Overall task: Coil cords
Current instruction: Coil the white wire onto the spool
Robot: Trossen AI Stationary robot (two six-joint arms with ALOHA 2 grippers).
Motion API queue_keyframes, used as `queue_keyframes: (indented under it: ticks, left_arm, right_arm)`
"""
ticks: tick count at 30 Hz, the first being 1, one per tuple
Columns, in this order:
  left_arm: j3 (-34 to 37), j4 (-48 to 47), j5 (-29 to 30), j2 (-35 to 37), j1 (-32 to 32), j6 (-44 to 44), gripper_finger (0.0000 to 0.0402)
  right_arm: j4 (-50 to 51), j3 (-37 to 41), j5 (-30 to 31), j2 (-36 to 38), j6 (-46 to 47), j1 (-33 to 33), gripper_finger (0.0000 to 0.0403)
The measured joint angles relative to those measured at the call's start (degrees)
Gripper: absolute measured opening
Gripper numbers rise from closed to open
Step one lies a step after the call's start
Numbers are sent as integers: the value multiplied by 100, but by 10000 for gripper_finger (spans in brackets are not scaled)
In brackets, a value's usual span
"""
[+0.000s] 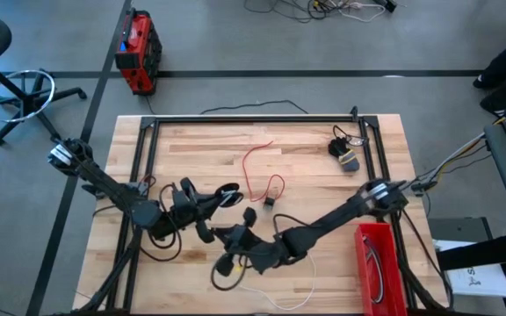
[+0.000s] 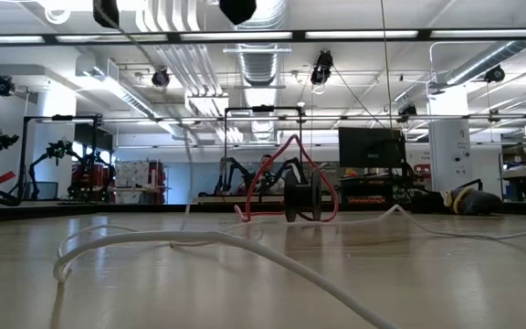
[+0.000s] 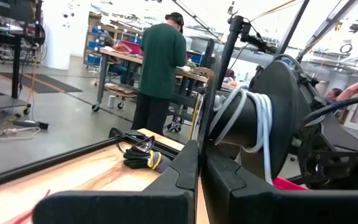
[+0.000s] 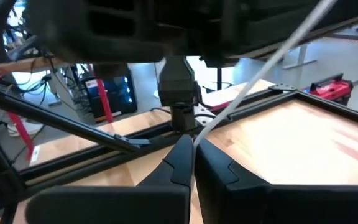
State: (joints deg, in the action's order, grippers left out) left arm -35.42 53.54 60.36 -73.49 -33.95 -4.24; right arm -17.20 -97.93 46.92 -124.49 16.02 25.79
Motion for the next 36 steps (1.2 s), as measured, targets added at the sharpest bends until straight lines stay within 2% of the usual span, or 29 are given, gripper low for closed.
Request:
queue_keyframes:
  ticks: [8, 14, 21, 23, 27, 30, 34, 36]
  left_arm:
    - [0, 3, -28, -5, 15, -134, 0]
    - [0, 46, 7, 5, -7, -93, 0]
    - [9, 8, -5, 69, -236, 62, 0]
    - [15, -11, -11, 76, -278, 73, 0]
    - [28, -112, -71, 106, -329, 70, 0]
    - [31, -176, -200, 142, -383, 53, 0]
    - [28, -256, -504, 209, -479, 155, 0]
    - [28, -297, -770, 246, -522, 223, 0]
  right_arm:
    - [338, -551, -132, -364, 18, -12, 1]
    - [1804, -882, 67, -325, 483, 25, 0]
    - [4311, -1277, 131, -111, 2062, 44, 0]
    - [4756, -1342, 179, -64, 2341, 58, 0]
    - [4829, -1351, 192, -41, 2354, 120, 4]
    - [4942, -1337, -252, -32, 2310, 167, 30]
    - [5107, -1322, -997, 64, 2279, 198, 97]
    - [5151, -1324, -986, 198, 2138, 242, 134]
